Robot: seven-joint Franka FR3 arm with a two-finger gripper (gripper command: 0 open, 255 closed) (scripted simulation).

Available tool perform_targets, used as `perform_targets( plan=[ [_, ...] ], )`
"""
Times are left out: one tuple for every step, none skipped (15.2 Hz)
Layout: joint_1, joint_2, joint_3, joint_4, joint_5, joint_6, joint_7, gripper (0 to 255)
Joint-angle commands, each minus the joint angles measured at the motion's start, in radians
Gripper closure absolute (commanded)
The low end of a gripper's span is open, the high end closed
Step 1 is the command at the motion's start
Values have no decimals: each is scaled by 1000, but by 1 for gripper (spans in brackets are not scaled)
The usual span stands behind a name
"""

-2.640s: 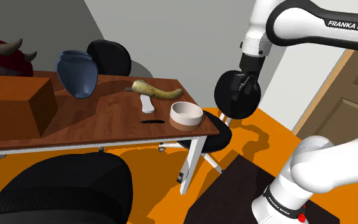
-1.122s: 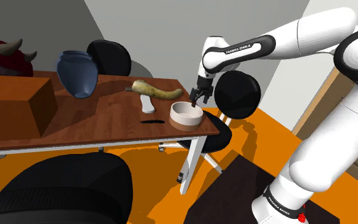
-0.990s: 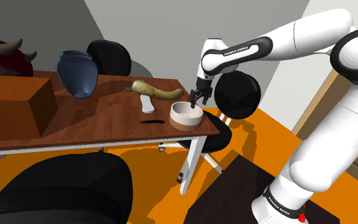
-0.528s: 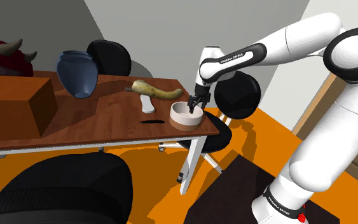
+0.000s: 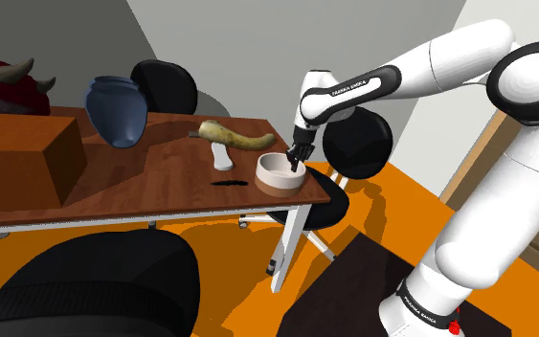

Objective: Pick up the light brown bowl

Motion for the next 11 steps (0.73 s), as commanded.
perform_targets(
  plan=[
    [0,1,0,-1,0,0,0,255],
    [0,1,0,-2,0,1,0,255],
    [1,-6,1,5,-1,-13,0,255],
    [1,-12,1,12,-1,-26,0,255],
    [1,-18,1,20,-1,-39,0,255],
    [1,-24,1,27,-1,-53,0,255],
    [1,-29,1,35,-1,-66,0,255],
    [1,-35,1,43,-1,-79,0,255],
    [1,-40,1,51,-1,-93,0,255],
    [1,-45,1,60,-1,-106,0,255],
    [1,-49,1,68,-1,-119,0,255]
  ],
)
